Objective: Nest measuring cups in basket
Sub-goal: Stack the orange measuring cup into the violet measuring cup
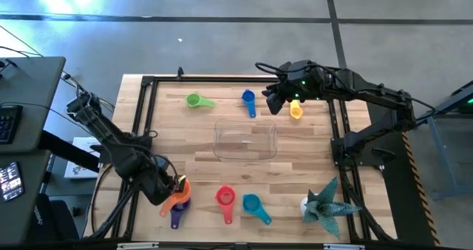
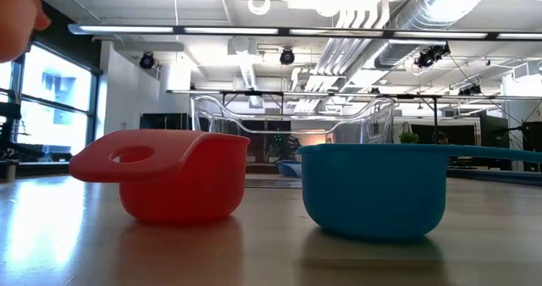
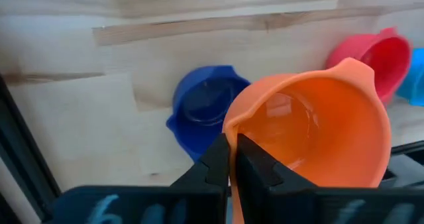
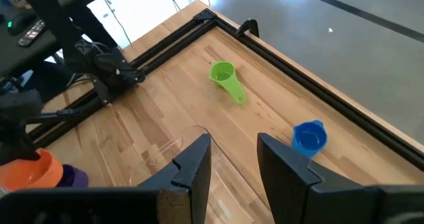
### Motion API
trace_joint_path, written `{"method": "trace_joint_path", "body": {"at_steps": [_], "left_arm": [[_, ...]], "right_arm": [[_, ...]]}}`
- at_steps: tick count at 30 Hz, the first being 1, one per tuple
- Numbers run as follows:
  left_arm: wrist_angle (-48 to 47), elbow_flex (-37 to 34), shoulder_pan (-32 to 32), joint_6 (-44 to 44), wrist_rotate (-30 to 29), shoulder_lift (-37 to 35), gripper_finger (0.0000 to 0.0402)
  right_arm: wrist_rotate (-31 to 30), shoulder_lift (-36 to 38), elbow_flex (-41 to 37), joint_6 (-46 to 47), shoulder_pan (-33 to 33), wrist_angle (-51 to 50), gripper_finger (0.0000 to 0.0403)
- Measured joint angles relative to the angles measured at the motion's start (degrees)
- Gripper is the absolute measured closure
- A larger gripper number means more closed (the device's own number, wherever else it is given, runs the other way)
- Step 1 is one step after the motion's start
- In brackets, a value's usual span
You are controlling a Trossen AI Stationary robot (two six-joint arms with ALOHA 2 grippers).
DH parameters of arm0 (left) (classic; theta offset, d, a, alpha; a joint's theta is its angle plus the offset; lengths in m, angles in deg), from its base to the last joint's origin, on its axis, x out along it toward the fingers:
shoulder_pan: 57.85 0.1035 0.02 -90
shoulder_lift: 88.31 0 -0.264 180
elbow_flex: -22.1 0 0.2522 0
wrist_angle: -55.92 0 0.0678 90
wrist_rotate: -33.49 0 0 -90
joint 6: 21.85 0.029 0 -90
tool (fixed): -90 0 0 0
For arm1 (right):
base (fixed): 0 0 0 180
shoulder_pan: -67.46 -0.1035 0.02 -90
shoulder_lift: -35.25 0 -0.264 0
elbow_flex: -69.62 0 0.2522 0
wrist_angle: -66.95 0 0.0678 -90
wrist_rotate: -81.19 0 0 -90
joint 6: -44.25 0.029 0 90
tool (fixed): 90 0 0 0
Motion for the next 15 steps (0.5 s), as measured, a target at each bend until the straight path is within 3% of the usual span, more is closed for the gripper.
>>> {"method": "trace_joint_path", "body": {"at_steps": [15], "left_arm": [[5.26,-0.02,-2.79,-0.69,-0.68,6.19,0.0396]], "right_arm": [[0.02,0.00,0.00,2.88,0.00,-2.87,0.0289]]}}
